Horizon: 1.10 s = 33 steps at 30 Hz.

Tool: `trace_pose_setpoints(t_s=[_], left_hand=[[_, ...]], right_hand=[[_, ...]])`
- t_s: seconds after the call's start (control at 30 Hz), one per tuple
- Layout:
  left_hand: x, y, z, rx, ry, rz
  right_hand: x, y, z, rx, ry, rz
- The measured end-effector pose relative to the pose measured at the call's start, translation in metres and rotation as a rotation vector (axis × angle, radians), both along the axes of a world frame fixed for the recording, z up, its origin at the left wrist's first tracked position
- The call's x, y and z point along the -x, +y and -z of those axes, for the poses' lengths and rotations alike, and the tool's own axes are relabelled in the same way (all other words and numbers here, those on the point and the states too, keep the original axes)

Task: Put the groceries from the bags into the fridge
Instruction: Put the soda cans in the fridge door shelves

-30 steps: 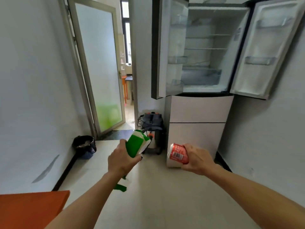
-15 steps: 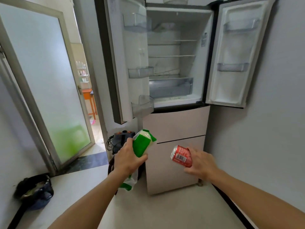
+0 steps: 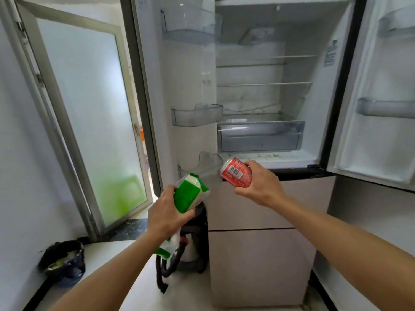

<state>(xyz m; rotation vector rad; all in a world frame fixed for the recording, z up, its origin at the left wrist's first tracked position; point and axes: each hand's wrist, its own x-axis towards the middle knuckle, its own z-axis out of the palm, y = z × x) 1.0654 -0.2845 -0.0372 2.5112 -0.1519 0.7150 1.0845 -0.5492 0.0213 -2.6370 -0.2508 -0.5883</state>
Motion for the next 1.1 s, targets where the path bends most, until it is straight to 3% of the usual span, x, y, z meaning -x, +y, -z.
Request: trace_pose_setpoints(t_s=[0.1,0.3,0.53,0.67,0.97,1.1], left_hand=[[-0.028,-0.005,-0.001,-0.015,0.023,-0.057],[-0.045,-0.009,0.006,0.014,0.036,-0.163],[-0.047,-0.003,0.010,0.036,0.046,-0.257],[-0.046,0.001,0.009,0.041,0.067,-0.262],[-0.046,0.017,0.020,0.040,0.091,-0.179],[-0.042,0.019,0.025,0.023,0.071,-0.122]], right_hand=[[-0.063,0.000,-0.026,-0.073,-0.001,-0.059],[-0.154,0.032,-0.062,-0.031,0.179,-0.199],[-0.194,0.077,-0.060,0.461,0.232,-0.196],[-0.205,0.096,-0.048,0.624,0.293,-0.205],[-0.217,0.102,-0.035,0.617,0.127,-0.215],[-0.214,0.089,-0.029,0.438,0.189,-0.277]])
